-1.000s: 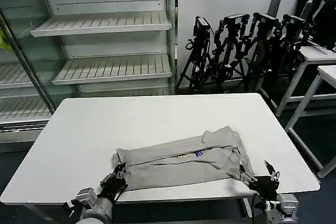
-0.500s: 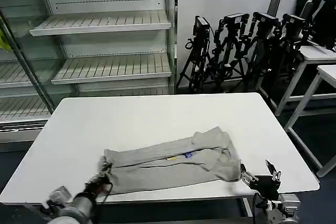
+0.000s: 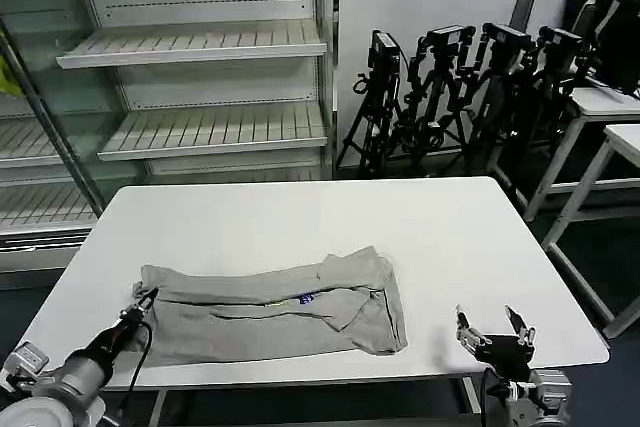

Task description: Fold and organize the clothes.

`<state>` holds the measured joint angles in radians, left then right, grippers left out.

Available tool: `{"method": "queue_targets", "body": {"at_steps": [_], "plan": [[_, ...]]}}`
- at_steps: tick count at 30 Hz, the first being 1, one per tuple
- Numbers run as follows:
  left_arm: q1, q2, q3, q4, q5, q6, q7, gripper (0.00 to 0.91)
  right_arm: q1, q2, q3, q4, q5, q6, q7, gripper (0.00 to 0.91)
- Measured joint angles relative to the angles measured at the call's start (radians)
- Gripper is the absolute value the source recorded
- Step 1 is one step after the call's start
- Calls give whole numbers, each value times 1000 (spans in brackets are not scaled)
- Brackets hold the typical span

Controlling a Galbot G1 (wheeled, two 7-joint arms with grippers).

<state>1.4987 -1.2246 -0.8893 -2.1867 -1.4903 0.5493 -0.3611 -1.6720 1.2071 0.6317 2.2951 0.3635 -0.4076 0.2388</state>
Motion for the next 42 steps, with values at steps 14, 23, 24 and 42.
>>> {"method": "queue_targets", "body": {"at_steps": [14, 23, 24, 42], "plan": [[-67, -217, 329, -44, -30, -16, 2, 20, -45, 11, -5, 13, -19, 17, -3, 907], [-142, -333, 553, 51, 83, -58, 7, 20, -59, 6, 6, 1, -12, 29, -3, 907], [-151, -342, 570, 66, 94, -64, 7, 20, -58, 6, 5, -1, -12, 29, -3, 907], [-288, -384, 677, 230, 197, -99, 30, 907, -41, 7, -8, -4, -12, 18, 0, 907]]}}
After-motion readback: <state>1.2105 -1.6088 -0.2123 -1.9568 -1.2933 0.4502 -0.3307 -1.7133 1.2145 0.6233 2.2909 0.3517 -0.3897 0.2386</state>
